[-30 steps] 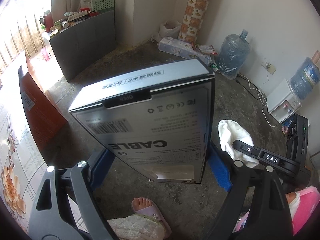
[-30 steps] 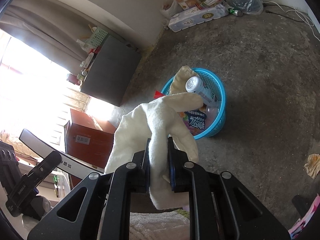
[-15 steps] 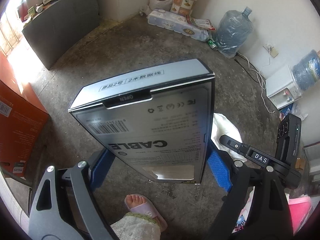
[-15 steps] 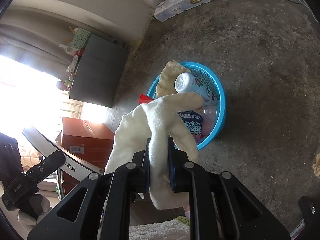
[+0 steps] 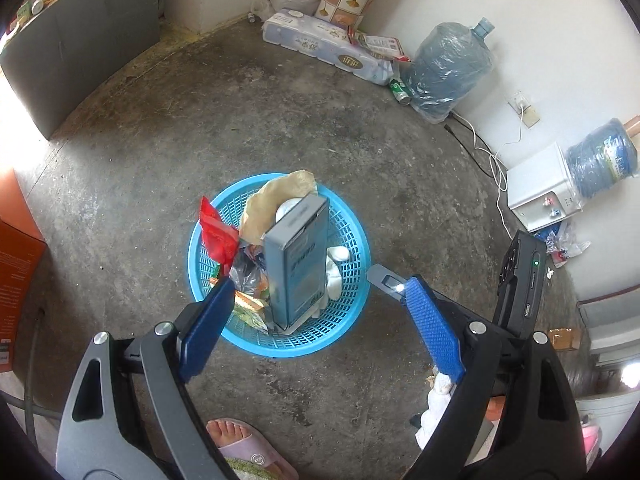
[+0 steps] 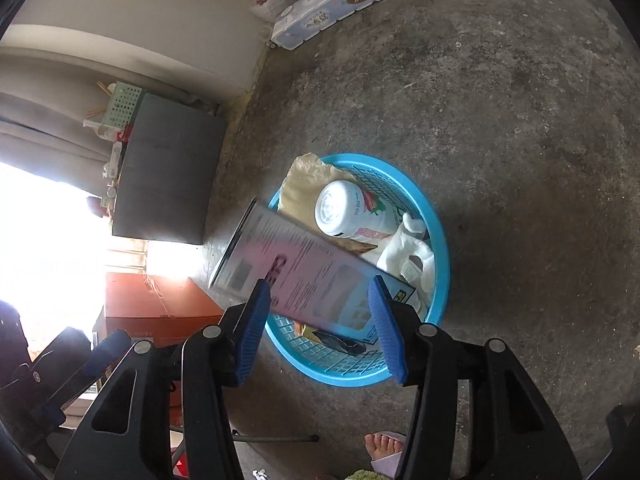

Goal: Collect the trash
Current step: 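Open both tools to drop the box and glove into the basket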

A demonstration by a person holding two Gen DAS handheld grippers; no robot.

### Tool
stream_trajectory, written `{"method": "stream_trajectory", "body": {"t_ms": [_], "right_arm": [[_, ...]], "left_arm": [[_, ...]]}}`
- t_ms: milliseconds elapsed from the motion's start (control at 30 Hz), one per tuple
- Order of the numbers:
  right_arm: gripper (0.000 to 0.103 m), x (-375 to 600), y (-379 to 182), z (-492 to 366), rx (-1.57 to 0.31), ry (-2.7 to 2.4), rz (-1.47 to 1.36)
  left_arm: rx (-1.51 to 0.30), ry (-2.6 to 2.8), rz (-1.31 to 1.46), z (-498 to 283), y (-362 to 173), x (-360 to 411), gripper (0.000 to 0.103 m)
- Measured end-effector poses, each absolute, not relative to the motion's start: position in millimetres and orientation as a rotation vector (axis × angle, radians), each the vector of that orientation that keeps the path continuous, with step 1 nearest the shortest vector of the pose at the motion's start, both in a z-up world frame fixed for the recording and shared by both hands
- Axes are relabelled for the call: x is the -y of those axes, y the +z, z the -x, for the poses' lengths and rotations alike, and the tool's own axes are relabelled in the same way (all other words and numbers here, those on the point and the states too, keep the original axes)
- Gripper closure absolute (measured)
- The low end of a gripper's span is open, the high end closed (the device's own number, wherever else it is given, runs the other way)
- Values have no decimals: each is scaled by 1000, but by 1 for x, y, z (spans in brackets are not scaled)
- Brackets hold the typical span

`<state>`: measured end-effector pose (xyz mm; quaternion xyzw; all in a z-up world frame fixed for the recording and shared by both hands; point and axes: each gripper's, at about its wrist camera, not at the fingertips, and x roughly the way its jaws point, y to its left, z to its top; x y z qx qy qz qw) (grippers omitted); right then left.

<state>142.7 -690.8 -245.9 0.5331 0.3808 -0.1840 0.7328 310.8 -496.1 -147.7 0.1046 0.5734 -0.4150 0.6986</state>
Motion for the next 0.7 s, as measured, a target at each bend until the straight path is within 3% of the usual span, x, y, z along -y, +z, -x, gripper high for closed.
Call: {"method": "stream_trajectory", "body": {"t_ms": [200,400,633,700], "right_arm": [[53,692,-245,-128,-829,-424,-1174],[53,682,-224,-114,-806,-396,-1143],[52,634,-149,-72,-725,-302,-979],[45,609,-119,-58,-705,-278,-865]], "left_arm": [[-1280,-919,-165,-314,-140,493,20],[-1211,-938,-91,-306,-100,458,20],[-988,-963,-57,-263,-16,368,20],[-929,-949,-52,-245,0,333,20]]}}
